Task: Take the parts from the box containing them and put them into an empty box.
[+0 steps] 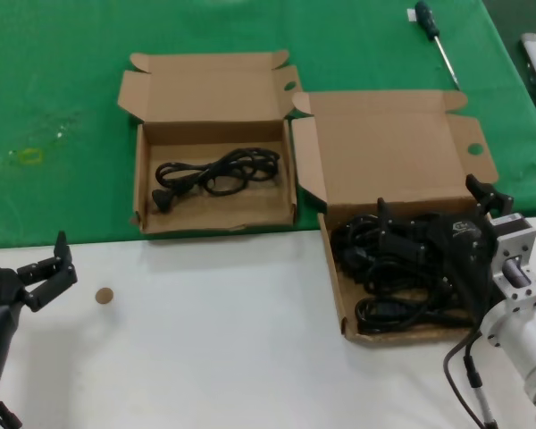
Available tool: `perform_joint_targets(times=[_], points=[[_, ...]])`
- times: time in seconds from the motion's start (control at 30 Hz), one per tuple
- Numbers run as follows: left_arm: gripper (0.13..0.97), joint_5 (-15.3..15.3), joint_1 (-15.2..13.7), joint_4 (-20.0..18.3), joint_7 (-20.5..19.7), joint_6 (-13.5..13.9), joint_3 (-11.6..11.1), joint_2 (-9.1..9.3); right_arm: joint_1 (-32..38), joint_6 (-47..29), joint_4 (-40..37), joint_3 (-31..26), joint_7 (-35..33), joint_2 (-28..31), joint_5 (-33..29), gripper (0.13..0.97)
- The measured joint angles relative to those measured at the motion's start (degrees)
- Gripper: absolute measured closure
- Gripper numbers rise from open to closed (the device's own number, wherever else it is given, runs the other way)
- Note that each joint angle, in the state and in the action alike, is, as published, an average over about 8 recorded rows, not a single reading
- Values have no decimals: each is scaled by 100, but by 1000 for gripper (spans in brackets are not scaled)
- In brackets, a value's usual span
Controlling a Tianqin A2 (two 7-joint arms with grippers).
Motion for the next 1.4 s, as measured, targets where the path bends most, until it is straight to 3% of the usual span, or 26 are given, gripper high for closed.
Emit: perform_joint_targets(times=[1.4], points=[[132, 0, 0, 0, 0, 0, 0, 0, 0, 0, 0, 0, 0, 0, 0, 129]])
